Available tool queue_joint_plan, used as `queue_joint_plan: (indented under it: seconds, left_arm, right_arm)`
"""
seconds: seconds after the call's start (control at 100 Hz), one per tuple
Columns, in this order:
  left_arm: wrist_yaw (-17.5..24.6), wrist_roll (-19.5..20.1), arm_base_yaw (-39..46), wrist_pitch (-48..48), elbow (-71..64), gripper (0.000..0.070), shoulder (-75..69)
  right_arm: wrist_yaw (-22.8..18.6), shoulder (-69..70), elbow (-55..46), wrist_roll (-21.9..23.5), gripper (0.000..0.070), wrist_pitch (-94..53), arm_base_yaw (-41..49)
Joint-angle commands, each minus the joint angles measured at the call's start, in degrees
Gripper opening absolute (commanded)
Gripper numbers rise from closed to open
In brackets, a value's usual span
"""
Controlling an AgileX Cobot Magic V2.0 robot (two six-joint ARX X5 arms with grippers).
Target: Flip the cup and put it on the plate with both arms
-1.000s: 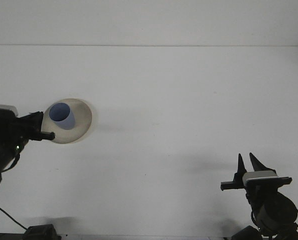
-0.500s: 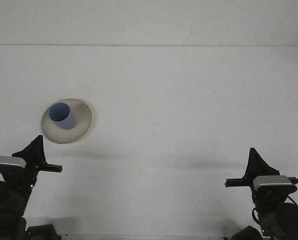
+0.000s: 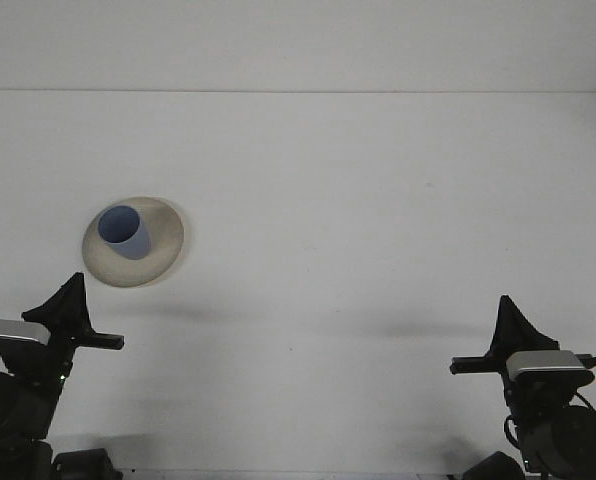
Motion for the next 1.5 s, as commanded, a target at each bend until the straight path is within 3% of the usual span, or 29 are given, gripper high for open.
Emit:
queue_joint_plan:
  seconds: [0.0, 0.33, 0.46, 0.51, 0.82, 1.01, 1.49]
  left_arm:
    - [-0.1, -0.2, 0.1, 0.6, 0.8, 0.0013, 0.0]
    - [-0.4, 0.0, -0.7, 0.6, -1.0, 0.0013, -1.2]
    - [-7.6, 0.3, -4.6, 3.5, -8.4, 0.0013, -4.8]
    - [-8.6, 0.3, -5.9, 5.4, -11.8, 0.0013, -6.7]
    - [-9.3, 0.1, -7.3, 10.0, -27.7, 0.0013, -19.1]
    - [-9.3, -0.3, -7.3, 16.2, -32.9, 0.0013, -18.9]
    - [-9.2, -0.3, -7.3, 15.9, -32.8, 0.0013, -18.8]
  right_arm:
    - [0.1, 0.1, 0.3, 0.4, 0.0, 0.3, 0.3]
    - [0.1, 0.1, 0.3, 0.4, 0.0, 0.4, 0.3]
    - [0.1, 0.1, 0.3, 0.4, 0.0, 0.4, 0.3]
    - [0.1, 0.1, 0.3, 0.4, 0.0, 0.3, 0.3]
    - [0.1, 0.1, 0.3, 0.4, 0.0, 0.3, 0.3]
    - [0.2, 0.1, 0.3, 0.4, 0.0, 0.5, 0.3]
    - [0.1, 0.1, 0.3, 0.4, 0.0, 0.8, 0.3]
